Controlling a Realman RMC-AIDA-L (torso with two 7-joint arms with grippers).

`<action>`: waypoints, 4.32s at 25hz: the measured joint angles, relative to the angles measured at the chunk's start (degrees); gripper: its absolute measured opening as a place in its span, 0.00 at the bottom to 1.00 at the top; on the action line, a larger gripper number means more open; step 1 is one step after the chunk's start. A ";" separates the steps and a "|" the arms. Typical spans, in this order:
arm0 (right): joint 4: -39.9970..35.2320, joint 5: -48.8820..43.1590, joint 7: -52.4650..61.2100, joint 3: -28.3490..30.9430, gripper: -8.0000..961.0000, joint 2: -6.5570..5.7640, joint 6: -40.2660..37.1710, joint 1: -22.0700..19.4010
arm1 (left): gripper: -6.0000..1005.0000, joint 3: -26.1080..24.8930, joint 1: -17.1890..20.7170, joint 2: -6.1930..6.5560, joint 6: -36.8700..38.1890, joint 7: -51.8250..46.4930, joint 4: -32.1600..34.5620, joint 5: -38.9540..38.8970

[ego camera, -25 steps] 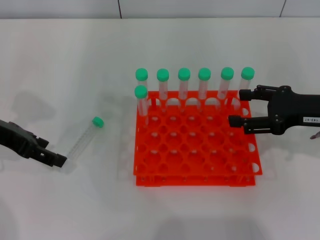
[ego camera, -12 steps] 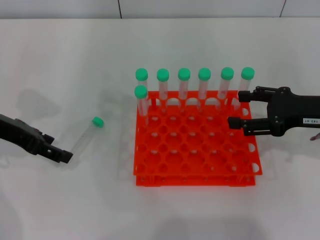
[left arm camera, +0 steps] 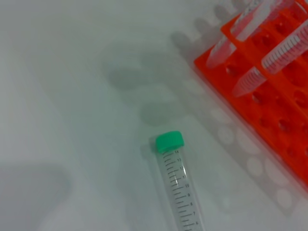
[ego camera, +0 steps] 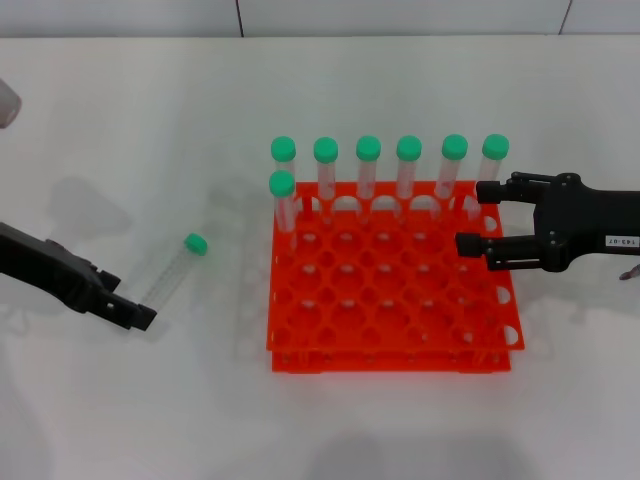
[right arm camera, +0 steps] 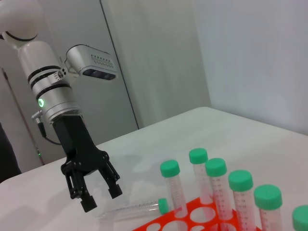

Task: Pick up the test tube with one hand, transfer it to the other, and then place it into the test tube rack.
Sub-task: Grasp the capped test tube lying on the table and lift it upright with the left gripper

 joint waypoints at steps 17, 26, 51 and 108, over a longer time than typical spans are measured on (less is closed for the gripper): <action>-0.09 0.00 0.00 0.01 0.88 -0.09 0.24 0.16 | 0.72 0.15 -1.07 -0.39 -2.58 -0.08 -2.79 1.08; -0.08 0.00 0.00 0.01 0.88 -0.09 0.34 0.18 | 0.65 0.57 -1.72 -0.53 -3.29 -0.01 -3.52 1.42; -0.09 0.00 0.00 0.34 0.88 -0.09 0.34 0.17 | 0.50 1.27 -1.90 -1.40 -4.40 -0.23 -3.68 2.21; -0.09 0.03 -0.62 0.62 0.88 -0.09 0.34 -0.01 | 0.26 2.00 -2.77 -1.08 -4.93 -2.74 -4.85 3.72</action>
